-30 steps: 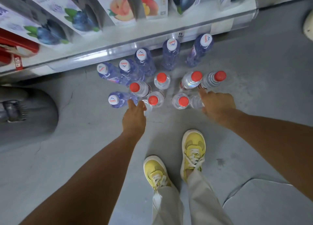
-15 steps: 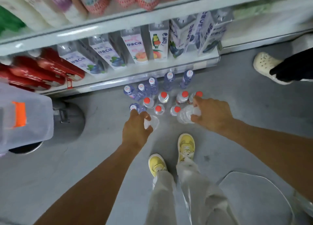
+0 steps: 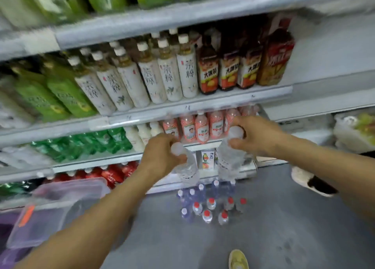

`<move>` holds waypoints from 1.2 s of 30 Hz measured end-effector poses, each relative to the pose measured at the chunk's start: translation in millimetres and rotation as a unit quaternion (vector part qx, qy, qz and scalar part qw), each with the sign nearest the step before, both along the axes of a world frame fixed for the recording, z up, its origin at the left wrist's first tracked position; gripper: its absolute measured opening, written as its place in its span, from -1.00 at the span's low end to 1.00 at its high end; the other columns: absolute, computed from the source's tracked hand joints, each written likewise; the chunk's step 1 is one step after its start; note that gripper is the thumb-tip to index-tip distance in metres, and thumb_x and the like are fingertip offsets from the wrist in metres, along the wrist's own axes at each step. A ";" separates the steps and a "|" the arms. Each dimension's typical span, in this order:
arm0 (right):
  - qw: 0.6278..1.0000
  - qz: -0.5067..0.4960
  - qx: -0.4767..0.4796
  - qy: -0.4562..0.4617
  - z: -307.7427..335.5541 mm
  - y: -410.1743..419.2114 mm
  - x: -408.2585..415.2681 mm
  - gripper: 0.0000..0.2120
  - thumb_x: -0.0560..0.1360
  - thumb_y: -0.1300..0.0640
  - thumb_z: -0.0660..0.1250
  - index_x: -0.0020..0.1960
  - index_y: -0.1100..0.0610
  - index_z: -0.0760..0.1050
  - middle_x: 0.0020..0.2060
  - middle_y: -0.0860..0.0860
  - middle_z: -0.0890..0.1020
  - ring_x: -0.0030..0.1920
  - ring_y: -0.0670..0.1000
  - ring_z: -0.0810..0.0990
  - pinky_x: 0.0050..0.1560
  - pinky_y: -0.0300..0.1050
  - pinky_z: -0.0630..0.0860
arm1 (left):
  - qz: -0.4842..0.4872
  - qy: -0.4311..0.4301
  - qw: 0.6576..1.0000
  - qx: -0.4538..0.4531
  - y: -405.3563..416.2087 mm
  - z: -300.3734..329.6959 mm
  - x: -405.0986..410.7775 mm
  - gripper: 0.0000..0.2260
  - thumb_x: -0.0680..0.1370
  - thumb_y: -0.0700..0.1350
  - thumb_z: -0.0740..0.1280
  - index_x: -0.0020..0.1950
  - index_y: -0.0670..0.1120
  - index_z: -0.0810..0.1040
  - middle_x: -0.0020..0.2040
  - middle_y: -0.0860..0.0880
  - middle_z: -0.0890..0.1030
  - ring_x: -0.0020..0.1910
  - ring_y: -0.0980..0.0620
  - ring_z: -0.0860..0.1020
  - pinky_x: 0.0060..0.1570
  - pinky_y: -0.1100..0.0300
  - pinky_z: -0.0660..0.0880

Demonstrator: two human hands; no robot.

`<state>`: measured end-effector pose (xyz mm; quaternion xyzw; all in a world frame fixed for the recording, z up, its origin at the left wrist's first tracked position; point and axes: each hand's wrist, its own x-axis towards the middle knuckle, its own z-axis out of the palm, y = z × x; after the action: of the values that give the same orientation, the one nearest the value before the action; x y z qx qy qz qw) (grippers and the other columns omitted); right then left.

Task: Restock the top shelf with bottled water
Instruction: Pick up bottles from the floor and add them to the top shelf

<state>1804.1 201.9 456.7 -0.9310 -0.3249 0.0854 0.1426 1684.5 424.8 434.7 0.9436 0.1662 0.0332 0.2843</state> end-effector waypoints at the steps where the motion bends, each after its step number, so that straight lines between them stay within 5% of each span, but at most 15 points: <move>1: 1.000 0.002 0.025 -0.002 23.8 1.0 0.3 -0.76 0.45 -0.13 0.37 0.03 -0.06 0.45 -0.04 -0.08 0.59 -0.03 0.04 0.53 -0.11 -0.07 0.42 | 0.002 -0.023 1.000 -0.010 3.9 21.5 -0.4 -0.76 0.35 -0.10 0.58 -0.04 -0.06 0.64 -0.16 0.06 0.59 -0.16 0.05 0.54 -0.21 0.23 0.41; 7: 0.981 0.019 0.189 -0.041 155.4 9.5 -1.9 -0.79 0.35 -0.14 0.40 -0.15 -0.04 0.49 -0.21 -0.09 0.59 -0.17 0.01 0.59 -0.15 0.06 0.56 | -0.011 -0.186 0.980 -0.068 21.2 143.8 -2.7 -0.77 0.38 -0.11 0.58 -0.07 0.04 0.59 -0.34 0.15 0.55 -0.42 0.31 0.49 -0.36 0.46 0.40; 12: 0.970 0.047 0.196 -0.133 241.8 22.3 0.9 -0.80 0.46 -0.21 0.29 -0.03 -0.12 0.43 -0.13 -0.12 0.57 -0.11 -0.04 0.54 -0.10 0.02 0.51 | 0.002 -0.292 0.956 -0.032 33.4 222.0 5.7 -0.72 0.44 0.01 0.52 0.12 0.05 0.62 -0.21 0.00 0.59 -0.26 0.09 0.50 -0.16 0.10 0.55; 20: 0.944 0.105 0.213 -0.230 348.7 32.6 25.2 -0.79 0.54 -0.14 0.29 0.09 -0.07 0.41 -0.18 -0.15 0.53 -0.23 -0.14 0.49 -0.25 -0.16 0.32 | 0.001 -0.417 0.907 -0.062 38.2 318.3 33.2 -0.77 0.55 0.00 0.39 0.18 0.07 0.49 -0.04 0.08 0.59 -0.08 0.11 0.60 -0.15 0.21 0.55; 31: 0.875 0.169 0.367 -0.268 478.6 61.1 92.1 -0.83 0.64 0.02 0.20 0.16 0.08 0.41 -0.08 -0.05 0.48 -0.17 -0.15 0.44 -0.20 -0.20 0.47 | 0.077 -0.519 0.838 -0.151 54.1 410.5 104.4 -0.82 0.63 -0.07 0.26 0.21 -0.04 0.39 -0.05 -0.02 0.57 -0.07 -0.11 0.66 -0.10 -0.01 0.64; 36: 0.858 0.152 0.375 -0.316 516.0 86.8 123.9 -0.87 0.62 0.03 0.21 0.14 0.04 0.41 -0.10 -0.12 0.48 -0.14 -0.17 0.44 -0.23 -0.22 0.34 | 0.055 -0.531 0.837 -0.122 74.2 435.9 125.0 -0.88 0.64 -0.11 0.24 0.16 -0.07 0.41 -0.12 -0.05 0.57 0.00 -0.11 0.62 -0.02 -0.18 0.62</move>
<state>1928.1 288.7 972.7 -0.7233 -0.4976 -0.3206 0.3556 1809.4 499.0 870.6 0.7281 0.0443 0.5244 0.4392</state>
